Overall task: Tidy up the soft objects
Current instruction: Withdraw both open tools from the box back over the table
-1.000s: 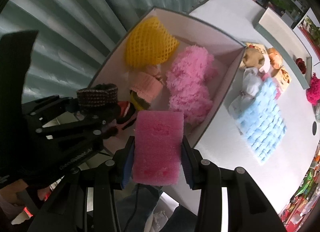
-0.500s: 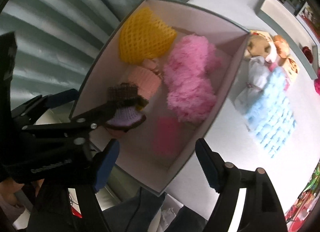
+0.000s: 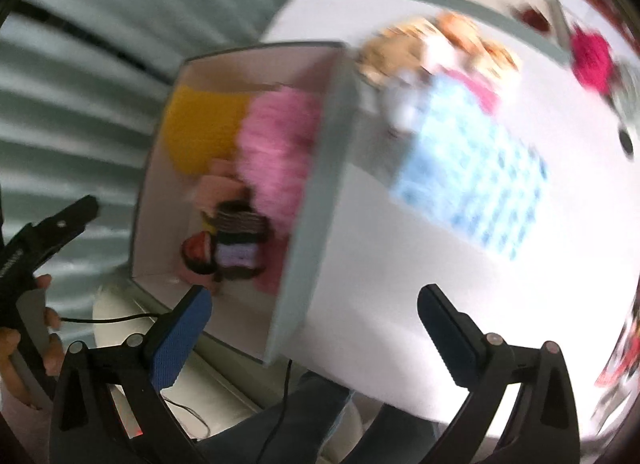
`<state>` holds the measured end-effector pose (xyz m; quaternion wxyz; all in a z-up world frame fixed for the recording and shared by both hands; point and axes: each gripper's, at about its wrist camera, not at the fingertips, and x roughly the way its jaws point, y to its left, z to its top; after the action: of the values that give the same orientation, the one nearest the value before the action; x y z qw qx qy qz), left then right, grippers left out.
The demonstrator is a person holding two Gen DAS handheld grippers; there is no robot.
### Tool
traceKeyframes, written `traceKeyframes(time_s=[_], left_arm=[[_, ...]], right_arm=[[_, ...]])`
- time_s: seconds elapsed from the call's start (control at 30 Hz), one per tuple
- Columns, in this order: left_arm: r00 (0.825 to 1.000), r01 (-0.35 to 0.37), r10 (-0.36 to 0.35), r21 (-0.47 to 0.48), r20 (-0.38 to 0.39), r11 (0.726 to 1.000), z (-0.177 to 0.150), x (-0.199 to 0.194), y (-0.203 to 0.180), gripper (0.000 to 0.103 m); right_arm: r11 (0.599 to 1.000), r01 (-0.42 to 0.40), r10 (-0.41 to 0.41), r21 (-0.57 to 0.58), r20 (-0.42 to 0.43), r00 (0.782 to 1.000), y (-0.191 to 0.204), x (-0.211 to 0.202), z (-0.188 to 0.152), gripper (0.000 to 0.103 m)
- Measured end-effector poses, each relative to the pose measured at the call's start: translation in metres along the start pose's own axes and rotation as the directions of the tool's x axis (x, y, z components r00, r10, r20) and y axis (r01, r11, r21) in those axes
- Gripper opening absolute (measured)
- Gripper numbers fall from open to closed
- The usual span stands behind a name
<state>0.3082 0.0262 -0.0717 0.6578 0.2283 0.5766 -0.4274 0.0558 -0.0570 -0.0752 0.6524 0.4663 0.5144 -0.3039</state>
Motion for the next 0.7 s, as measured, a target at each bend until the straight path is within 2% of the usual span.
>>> traceKeyframes(time_s=[0.13, 0.2, 0.37, 0.53, 0.7], left_arm=[[0.999, -0.017, 0.019, 0.047, -0.045, 0.999, -0.009, 0.011, -0.016, 0.103], [0.996, -0.012, 0.018, 0.077, -0.083, 0.997, -0.016, 0.02, -0.032, 0.103], [0.988, 0.002, 0.027, 0.192, -0.152, 0.981, -0.035, 0.036, -0.095, 0.103], [0.983, 0.052, -0.002, 0.267, -0.185, 0.962, -0.042, 0.043, -0.167, 0.103], [0.979, 0.071, -0.004, 0.321, -0.205, 0.945, -0.045, 0.068, -0.24, 0.103]], right_arm=[[0.991, -0.002, 0.009, 0.136, -0.049, 0.999, -0.038, 0.008, -0.023, 0.103], [0.986, 0.014, -0.002, 0.167, -0.07, 0.998, -0.053, 0.012, -0.034, 0.103], [0.973, 0.022, 0.004, 0.229, -0.114, 0.993, -0.092, 0.019, -0.048, 0.103], [0.957, 0.023, 0.005, 0.29, -0.096, 0.995, -0.139, 0.004, -0.038, 0.103], [0.944, 0.05, -0.031, 0.326, -0.064, 0.997, -0.197, -0.02, -0.017, 0.103]])
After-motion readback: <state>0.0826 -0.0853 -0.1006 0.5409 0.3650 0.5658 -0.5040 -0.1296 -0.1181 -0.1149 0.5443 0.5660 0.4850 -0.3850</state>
